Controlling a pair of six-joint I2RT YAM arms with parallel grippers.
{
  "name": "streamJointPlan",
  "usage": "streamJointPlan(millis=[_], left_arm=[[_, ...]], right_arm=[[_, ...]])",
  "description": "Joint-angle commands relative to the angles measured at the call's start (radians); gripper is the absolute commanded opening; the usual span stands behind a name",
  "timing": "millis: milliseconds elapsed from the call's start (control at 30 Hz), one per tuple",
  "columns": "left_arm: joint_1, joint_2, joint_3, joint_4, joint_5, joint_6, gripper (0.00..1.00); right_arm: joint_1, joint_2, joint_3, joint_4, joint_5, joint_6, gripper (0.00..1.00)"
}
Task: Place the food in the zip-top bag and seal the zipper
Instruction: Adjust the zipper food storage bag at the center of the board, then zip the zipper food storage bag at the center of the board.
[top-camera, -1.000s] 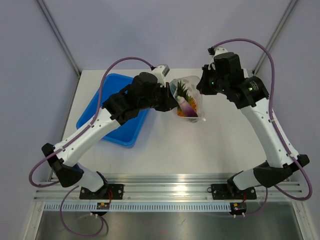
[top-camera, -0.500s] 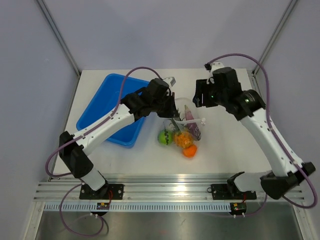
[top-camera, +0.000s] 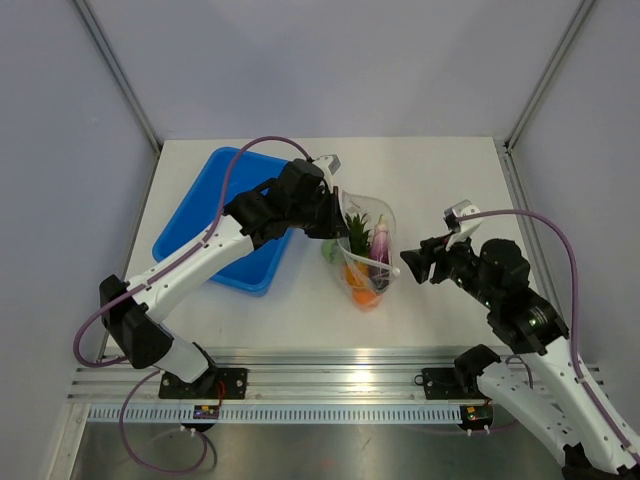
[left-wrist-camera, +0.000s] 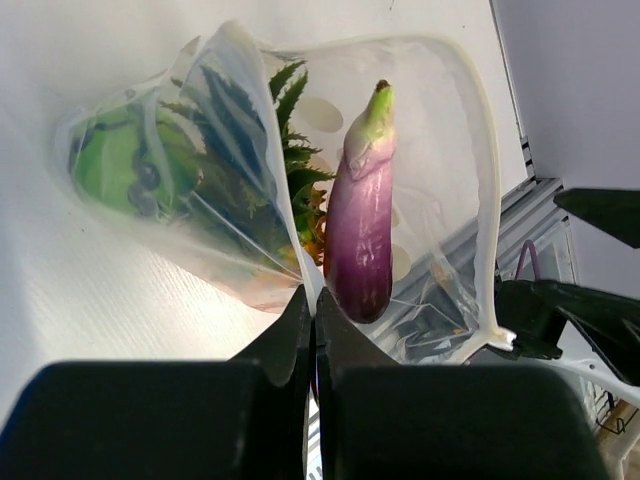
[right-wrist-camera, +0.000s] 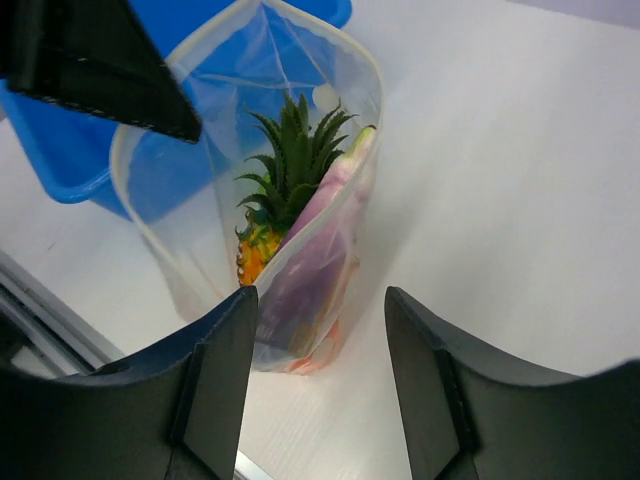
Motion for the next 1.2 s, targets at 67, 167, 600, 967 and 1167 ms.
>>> streamJointPlan(millis=[67,167,600,967,1167], left_arm=[[0.001,-0.042,0.006,0.036,0.017,0.0,0.0],[0.002,-0.037,0.008,0.036,0.013,-0.007,0.0],[0.004,-0.025,0.0,0.039,0.017,-0.017,0.0],[0.004,-0.022,-0.003,0.045,0.027,-0.019,0.0],[0.007,-0.022,-0.006,0.046,0.025,-0.022,0.0]], right_arm=[[0.001,-0.067,-0.041,0.093,-0.158,-0.023,0.62],[0.003,-0.096,-0.073,0.075,-0.185,-0.009,0.62],[0.003,-0.121,-0.158,0.108,-0.145,0.012,0.55],[0.003,-0.09,-0.155,0.128,-0.13,0.074,0.45],[0.004,-0.073,-0.201,0.196,-0.146,0.147,0.39]])
